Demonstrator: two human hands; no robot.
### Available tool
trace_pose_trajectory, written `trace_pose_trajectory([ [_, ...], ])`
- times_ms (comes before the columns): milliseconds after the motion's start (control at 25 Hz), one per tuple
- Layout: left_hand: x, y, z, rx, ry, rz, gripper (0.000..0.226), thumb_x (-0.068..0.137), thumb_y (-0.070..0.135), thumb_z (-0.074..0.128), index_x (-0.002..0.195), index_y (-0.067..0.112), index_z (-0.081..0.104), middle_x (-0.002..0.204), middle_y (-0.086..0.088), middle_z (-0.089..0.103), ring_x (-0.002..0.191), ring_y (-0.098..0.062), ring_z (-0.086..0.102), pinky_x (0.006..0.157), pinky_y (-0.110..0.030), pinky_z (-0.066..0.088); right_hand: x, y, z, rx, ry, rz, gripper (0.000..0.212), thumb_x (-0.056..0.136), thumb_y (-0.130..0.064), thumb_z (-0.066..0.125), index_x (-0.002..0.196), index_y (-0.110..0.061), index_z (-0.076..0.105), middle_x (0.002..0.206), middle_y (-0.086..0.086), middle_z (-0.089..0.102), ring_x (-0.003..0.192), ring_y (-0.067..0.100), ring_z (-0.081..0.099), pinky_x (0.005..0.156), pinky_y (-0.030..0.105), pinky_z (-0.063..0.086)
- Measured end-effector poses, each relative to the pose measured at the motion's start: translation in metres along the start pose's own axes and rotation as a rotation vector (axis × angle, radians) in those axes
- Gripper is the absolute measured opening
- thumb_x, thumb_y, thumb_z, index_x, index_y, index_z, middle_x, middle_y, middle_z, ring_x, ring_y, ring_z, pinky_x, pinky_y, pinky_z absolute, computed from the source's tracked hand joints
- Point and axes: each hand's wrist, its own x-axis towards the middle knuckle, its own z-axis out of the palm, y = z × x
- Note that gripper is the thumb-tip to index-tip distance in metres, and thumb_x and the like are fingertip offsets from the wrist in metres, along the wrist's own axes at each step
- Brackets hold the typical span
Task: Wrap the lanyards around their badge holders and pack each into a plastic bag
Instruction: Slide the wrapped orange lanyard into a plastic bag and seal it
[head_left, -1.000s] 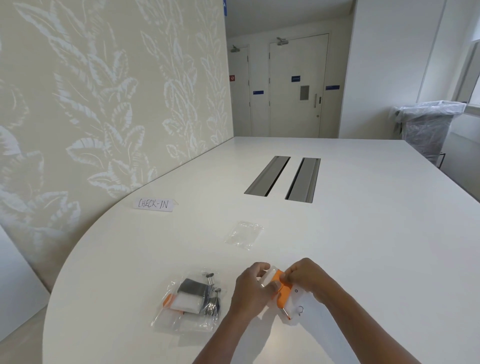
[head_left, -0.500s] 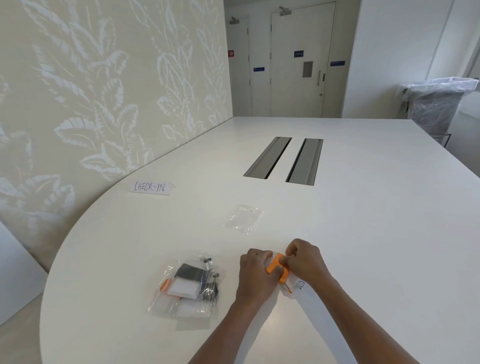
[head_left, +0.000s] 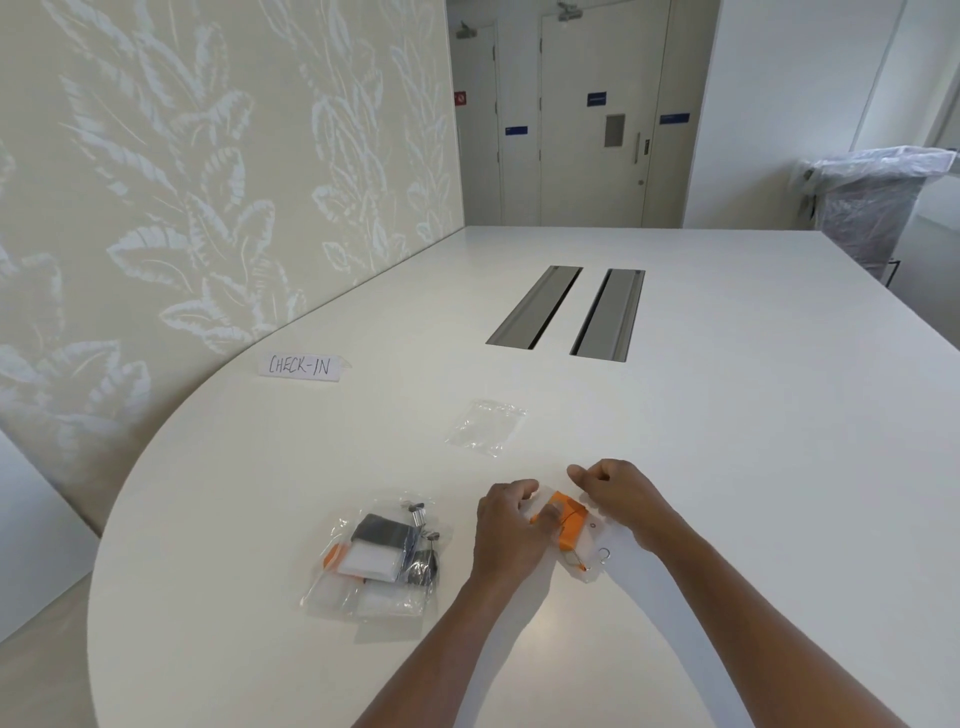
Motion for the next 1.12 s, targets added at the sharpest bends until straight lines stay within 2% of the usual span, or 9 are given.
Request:
trace_pose_trajectory([
  [80,0.003,0.003,-0.002,-0.021,0.009,-0.005,0.041,0.091,0.04,0.067,0.129,0.025,0.063,0.124,0.005,0.058,0.115,-0.015,0.054,0.093,-0.025,0.041,0.004,-0.001,0.0,0.02,-0.008,0.012,0.048,0.093,-0.054,0.06,0.081,-0.007,0.058,0.088,0.006,0.071,0.07,0.02,0.054,0.064,0.031,0.041],
  [200,0.01,0.007,-0.005,-0.012,0.043,0.007,0.036,0.094,0.038,0.065,0.127,0.024,0.064,0.123,0.005,0.06,0.112,-0.015,0.056,0.095,-0.027,0.043,0.012,-0.002,0.002,0.024,-0.028,0.015,0.055,0.095,-0.055,0.056,0.098,-0.001,0.063,0.092,0.006,0.071,0.075,0.02,0.057,0.07,0.033,0.046],
  [320,0.026,0.009,-0.011,0.033,0.089,0.039,0.03,0.094,0.029,0.065,0.123,0.019,0.066,0.122,0.001,0.062,0.114,-0.021,0.057,0.098,-0.031,0.044,0.024,-0.005,0.003,-0.007,-0.048,-0.016,0.05,0.096,-0.056,0.053,0.096,-0.007,0.063,0.097,0.005,0.071,0.079,0.019,0.057,0.075,0.035,0.048],
  [480,0.055,0.009,-0.02,0.155,0.122,0.074,0.03,0.096,0.023,0.063,0.124,0.014,0.064,0.125,-0.004,0.061,0.122,-0.024,0.051,0.102,-0.034,0.043,0.041,-0.011,0.01,-0.064,-0.077,-0.082,0.037,0.097,-0.053,0.053,0.092,-0.018,0.061,0.105,0.001,0.067,0.1,0.02,0.062,0.087,0.037,0.049],
  [720,0.094,0.001,-0.023,0.407,0.083,0.076,0.046,0.096,0.024,0.06,0.14,0.015,0.053,0.141,-0.005,0.055,0.139,-0.026,0.037,0.111,-0.036,0.035,0.069,-0.014,0.017,-0.057,-0.08,-0.134,0.016,0.099,-0.034,0.056,0.095,-0.02,0.063,0.107,0.001,0.069,0.104,0.019,0.063,0.081,0.03,0.048],
  [840,0.103,-0.01,-0.017,0.593,0.029,0.078,0.056,0.097,0.024,0.055,0.151,0.017,0.039,0.156,-0.004,0.039,0.15,-0.028,0.024,0.119,-0.043,0.028,0.077,-0.013,0.016,-0.027,-0.072,-0.148,0.011,0.099,-0.027,0.055,0.093,-0.026,0.064,0.105,-0.003,0.071,0.103,0.016,0.066,0.07,0.023,0.048],
  [920,0.104,-0.018,-0.012,0.594,-0.005,0.047,0.052,0.1,0.025,0.05,0.15,0.018,0.039,0.16,-0.007,0.033,0.151,-0.031,0.021,0.122,-0.046,0.023,0.079,-0.011,0.016,-0.011,-0.058,-0.152,0.012,0.099,-0.025,0.055,0.094,-0.026,0.066,0.101,-0.007,0.071,0.1,0.013,0.067,0.064,0.022,0.049],
  [1000,0.105,-0.025,-0.01,0.551,-0.003,0.049,0.036,0.1,0.026,0.047,0.134,0.017,0.053,0.15,-0.009,0.045,0.145,-0.033,0.031,0.119,-0.046,0.027,0.08,-0.009,0.016,-0.013,-0.044,-0.165,0.011,0.098,-0.024,0.057,0.094,-0.027,0.067,0.099,-0.008,0.071,0.092,0.009,0.066,0.057,0.017,0.049],
  [1120,0.101,-0.03,-0.011,0.384,0.085,0.1,0.019,0.095,0.026,0.054,0.107,0.016,0.066,0.117,-0.002,0.063,0.12,-0.026,0.053,0.106,-0.038,0.039,0.081,-0.007,0.016,-0.013,-0.022,-0.191,0.007,0.095,-0.025,0.062,0.094,-0.026,0.069,0.097,-0.005,0.071,0.082,0.009,0.062,0.051,0.012,0.045],
])
